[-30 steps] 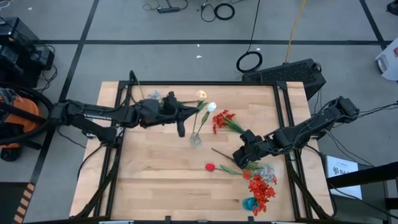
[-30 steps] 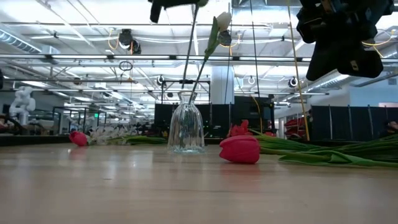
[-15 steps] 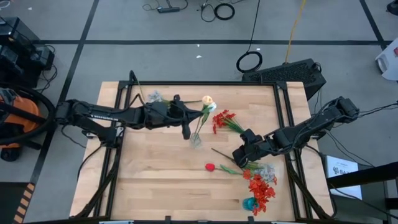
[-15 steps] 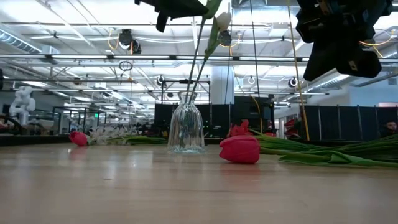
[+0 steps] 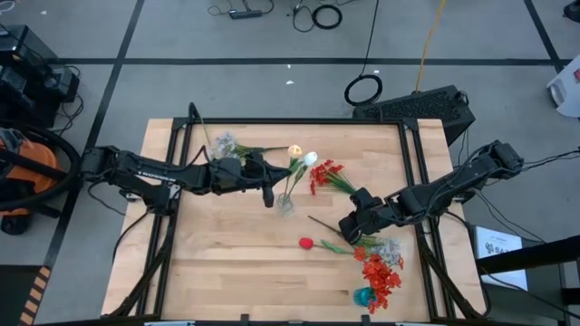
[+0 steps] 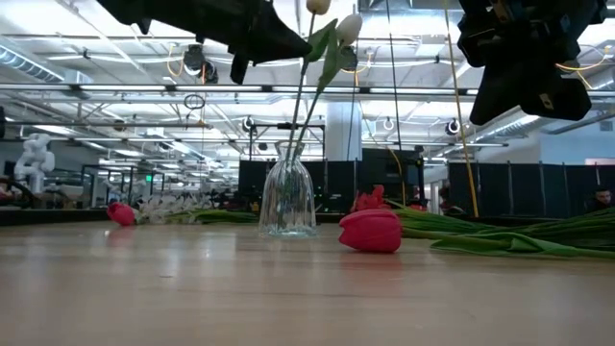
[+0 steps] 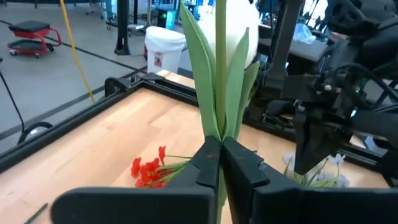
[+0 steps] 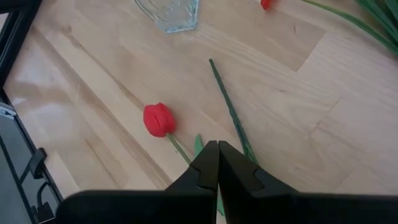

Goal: Sort flowers into vase by color
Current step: Put the yellow tulip into the transparent vase, then put the red flowers into the blue vase

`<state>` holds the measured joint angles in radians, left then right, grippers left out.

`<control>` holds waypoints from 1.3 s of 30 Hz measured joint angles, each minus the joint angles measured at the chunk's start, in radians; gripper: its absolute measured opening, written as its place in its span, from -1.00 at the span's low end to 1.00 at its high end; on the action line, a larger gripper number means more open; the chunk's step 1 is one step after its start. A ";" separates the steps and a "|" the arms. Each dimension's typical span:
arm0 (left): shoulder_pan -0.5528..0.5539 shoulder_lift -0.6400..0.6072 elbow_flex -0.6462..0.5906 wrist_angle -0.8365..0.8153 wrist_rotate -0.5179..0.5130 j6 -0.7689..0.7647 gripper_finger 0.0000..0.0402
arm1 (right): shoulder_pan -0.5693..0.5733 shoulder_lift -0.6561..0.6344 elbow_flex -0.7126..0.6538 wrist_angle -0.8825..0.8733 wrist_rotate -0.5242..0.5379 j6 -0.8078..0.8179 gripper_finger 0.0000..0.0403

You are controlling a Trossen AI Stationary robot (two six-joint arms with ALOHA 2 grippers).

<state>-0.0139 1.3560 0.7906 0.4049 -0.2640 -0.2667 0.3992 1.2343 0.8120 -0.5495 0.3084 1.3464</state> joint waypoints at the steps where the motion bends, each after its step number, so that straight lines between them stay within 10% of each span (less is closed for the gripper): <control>1: 0.000 0.000 0.000 0.000 -0.003 -0.010 -0.87 | -0.001 0.000 0.000 0.000 0.000 0.000 -1.00; 19: 0.001 -0.021 0.002 -0.032 -0.085 -0.034 -0.20 | 0.000 0.000 0.000 0.000 0.004 0.003 -1.00; 39: 0.097 -0.401 0.029 -0.670 -0.165 -0.090 -0.17 | -0.034 0.000 0.000 0.000 0.005 0.003 -1.00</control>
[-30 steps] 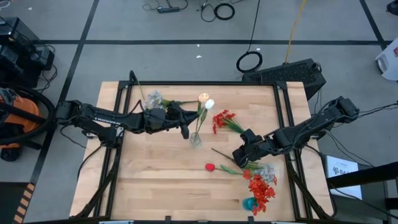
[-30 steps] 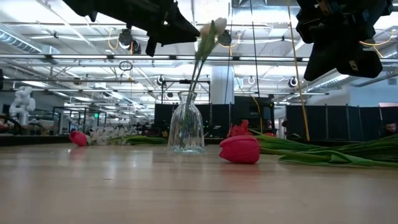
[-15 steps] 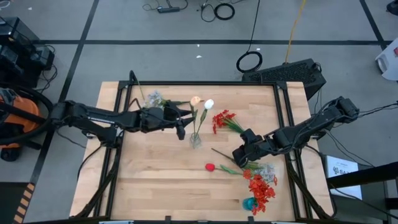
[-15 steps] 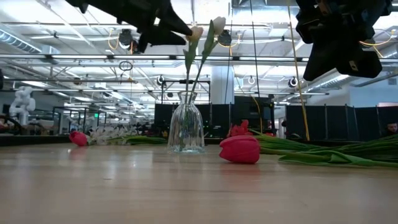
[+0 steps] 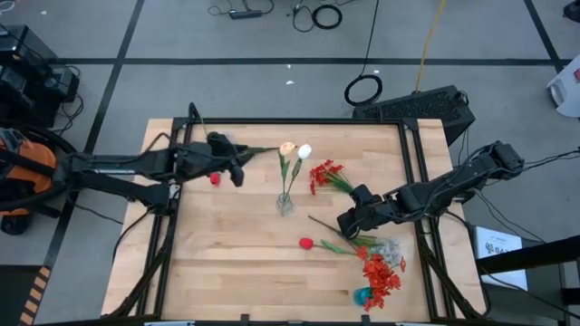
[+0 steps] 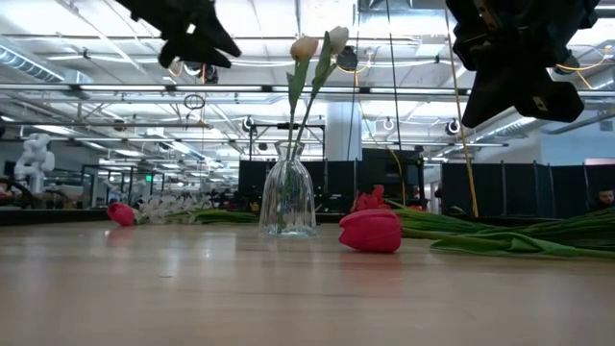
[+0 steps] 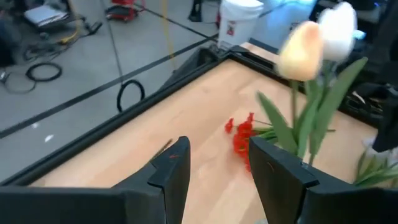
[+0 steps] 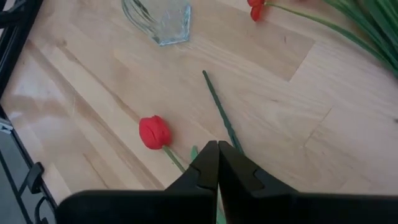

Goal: Sort flowers into vase by color
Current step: Put the red flowers into the blue vase

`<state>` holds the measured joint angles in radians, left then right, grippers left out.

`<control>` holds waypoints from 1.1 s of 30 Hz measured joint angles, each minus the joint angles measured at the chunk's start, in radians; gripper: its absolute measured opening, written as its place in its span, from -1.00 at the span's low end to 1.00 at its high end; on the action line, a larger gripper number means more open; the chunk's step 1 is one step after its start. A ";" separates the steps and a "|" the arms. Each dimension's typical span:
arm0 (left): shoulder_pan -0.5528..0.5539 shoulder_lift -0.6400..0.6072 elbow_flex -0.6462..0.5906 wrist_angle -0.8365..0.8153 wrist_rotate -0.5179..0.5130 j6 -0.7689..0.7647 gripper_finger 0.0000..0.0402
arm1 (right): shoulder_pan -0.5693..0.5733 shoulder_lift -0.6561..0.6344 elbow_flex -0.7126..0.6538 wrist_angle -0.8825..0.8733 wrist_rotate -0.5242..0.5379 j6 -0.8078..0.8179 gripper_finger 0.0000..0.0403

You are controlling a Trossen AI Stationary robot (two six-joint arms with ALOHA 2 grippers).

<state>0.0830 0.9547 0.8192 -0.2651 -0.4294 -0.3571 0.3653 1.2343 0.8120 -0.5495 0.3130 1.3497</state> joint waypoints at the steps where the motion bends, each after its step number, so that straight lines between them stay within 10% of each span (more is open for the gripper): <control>1: 0.008 -0.016 0.000 -0.010 0.000 -0.004 -0.17 | 0.000 0.000 0.000 0.000 0.001 0.000 -1.00; 12: 0.043 -0.088 0.000 -0.236 0.044 -0.004 -0.17 | -0.066 0.000 0.000 0.016 0.047 -0.105 -1.00; 20: 0.042 -0.084 -0.002 -0.509 0.085 -0.083 -0.17 | -0.287 0.000 0.000 0.015 -0.112 -0.315 -1.00; 33: 0.042 -0.084 -0.037 -0.511 0.084 -0.055 -0.17 | -0.487 0.114 0.000 -0.223 -0.268 -0.633 -1.00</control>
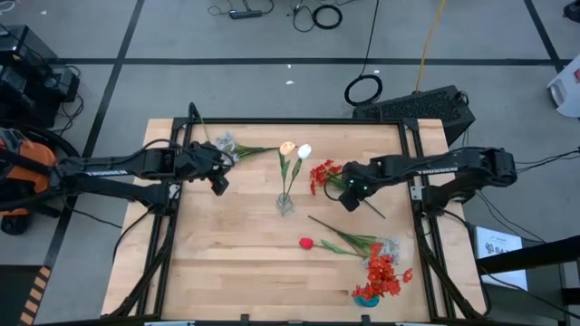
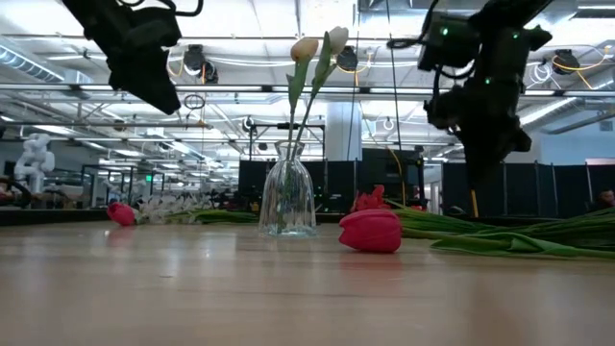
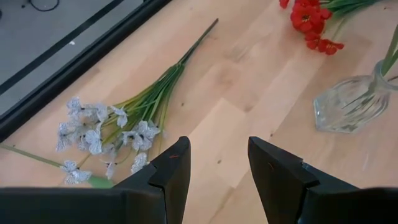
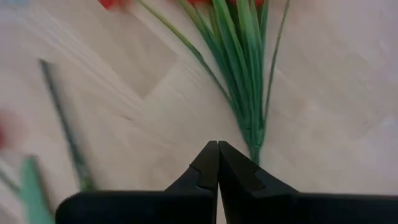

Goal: Sort flowers into vase by color
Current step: Put the red flowers into the blue vase

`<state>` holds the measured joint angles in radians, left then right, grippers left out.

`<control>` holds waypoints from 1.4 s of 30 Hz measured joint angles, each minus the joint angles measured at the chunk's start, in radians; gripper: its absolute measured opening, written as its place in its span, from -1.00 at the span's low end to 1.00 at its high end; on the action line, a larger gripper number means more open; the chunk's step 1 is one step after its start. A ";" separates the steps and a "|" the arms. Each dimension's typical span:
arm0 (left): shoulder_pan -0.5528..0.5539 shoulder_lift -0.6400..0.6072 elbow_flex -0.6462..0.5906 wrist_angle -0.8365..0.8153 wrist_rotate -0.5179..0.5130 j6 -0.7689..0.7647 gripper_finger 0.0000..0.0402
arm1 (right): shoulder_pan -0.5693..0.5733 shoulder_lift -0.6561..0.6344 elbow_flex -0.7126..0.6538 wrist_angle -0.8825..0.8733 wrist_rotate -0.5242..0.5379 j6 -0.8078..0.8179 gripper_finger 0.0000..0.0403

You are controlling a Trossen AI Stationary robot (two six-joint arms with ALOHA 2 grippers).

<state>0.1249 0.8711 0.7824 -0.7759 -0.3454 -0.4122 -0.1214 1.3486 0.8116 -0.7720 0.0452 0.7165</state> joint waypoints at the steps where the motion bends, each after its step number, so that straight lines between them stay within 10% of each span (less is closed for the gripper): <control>1: 0.000 0.000 -0.003 -0.002 0.000 0.000 -0.17 | -0.005 0.015 0.000 -0.003 0.000 -0.013 -0.99; 24: 0.000 0.000 -0.003 0.006 -0.003 -0.001 -0.17 | -0.075 0.240 0.000 0.063 0.026 -0.268 -0.22; 34: 0.000 0.000 -0.003 0.008 0.000 -0.079 -0.17 | -0.056 0.304 0.006 0.066 0.006 -0.156 -0.91; 42: -0.001 0.000 -0.003 0.007 0.084 -0.080 -0.17 | 0.077 -0.046 -0.001 0.043 0.106 0.098 -0.98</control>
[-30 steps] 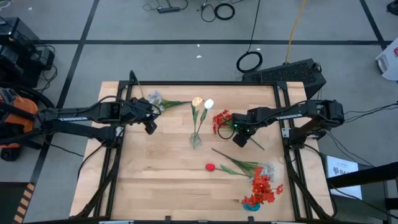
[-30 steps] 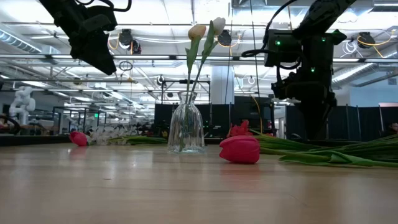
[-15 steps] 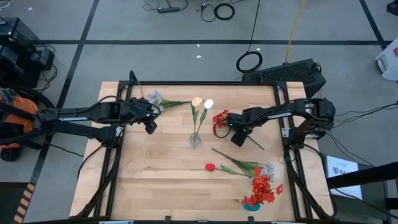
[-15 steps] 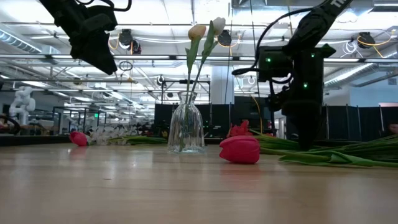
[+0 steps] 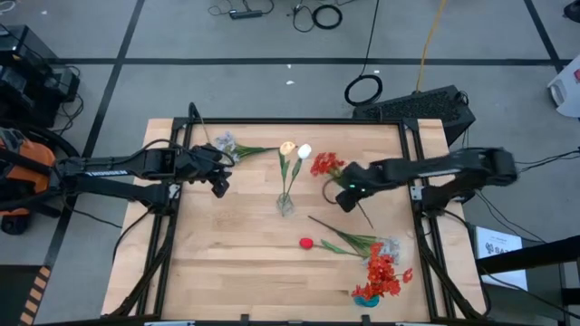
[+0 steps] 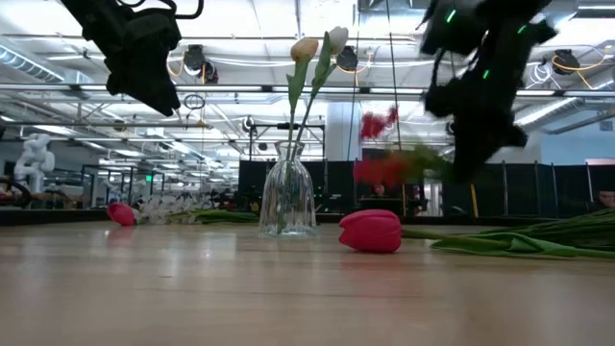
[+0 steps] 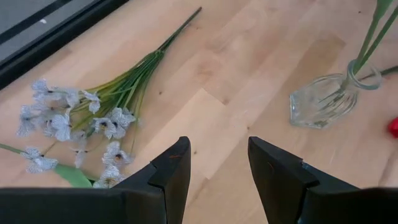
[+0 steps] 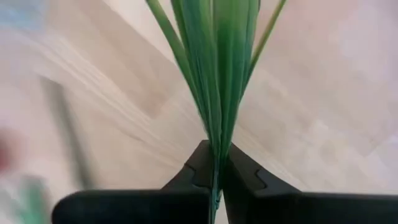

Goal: Sort flowers into vase by color
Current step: Put the red flowers into the blue vase

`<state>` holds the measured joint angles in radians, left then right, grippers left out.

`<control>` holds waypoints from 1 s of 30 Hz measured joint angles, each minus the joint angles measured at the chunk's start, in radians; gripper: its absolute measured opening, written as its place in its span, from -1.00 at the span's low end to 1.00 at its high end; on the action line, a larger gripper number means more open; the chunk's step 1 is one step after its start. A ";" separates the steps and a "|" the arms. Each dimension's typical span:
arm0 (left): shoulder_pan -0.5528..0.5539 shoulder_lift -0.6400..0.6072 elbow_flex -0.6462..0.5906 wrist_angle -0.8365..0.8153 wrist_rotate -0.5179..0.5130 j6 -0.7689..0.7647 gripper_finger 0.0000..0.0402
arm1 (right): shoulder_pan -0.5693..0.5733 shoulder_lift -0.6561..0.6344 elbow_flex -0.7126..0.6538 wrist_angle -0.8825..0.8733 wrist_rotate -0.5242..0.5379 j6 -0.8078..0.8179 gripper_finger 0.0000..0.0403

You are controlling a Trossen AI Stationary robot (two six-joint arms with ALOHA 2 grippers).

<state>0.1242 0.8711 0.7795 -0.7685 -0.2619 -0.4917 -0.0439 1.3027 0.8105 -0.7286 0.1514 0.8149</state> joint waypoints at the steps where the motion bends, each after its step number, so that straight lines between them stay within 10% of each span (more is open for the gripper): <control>1: 0.000 0.000 0.000 0.000 0.000 0.000 -0.17 | 0.030 -0.052 -0.002 -0.012 0.036 0.030 -0.98; 12: 0.000 0.000 0.000 0.001 0.028 0.001 -0.17 | 0.421 -0.511 0.000 0.093 0.483 0.261 -0.99; 21: 0.000 0.000 0.000 0.002 0.028 0.001 -0.17 | 0.657 -0.468 0.000 0.432 0.735 0.060 -1.00; 30: 0.000 0.000 0.000 0.002 0.028 0.001 -0.17 | 0.861 -0.376 0.220 0.414 0.906 -0.096 -1.00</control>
<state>0.1242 0.8711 0.7799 -0.7666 -0.2340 -0.4912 0.8170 0.9270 1.0305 -0.3144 1.0575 0.7189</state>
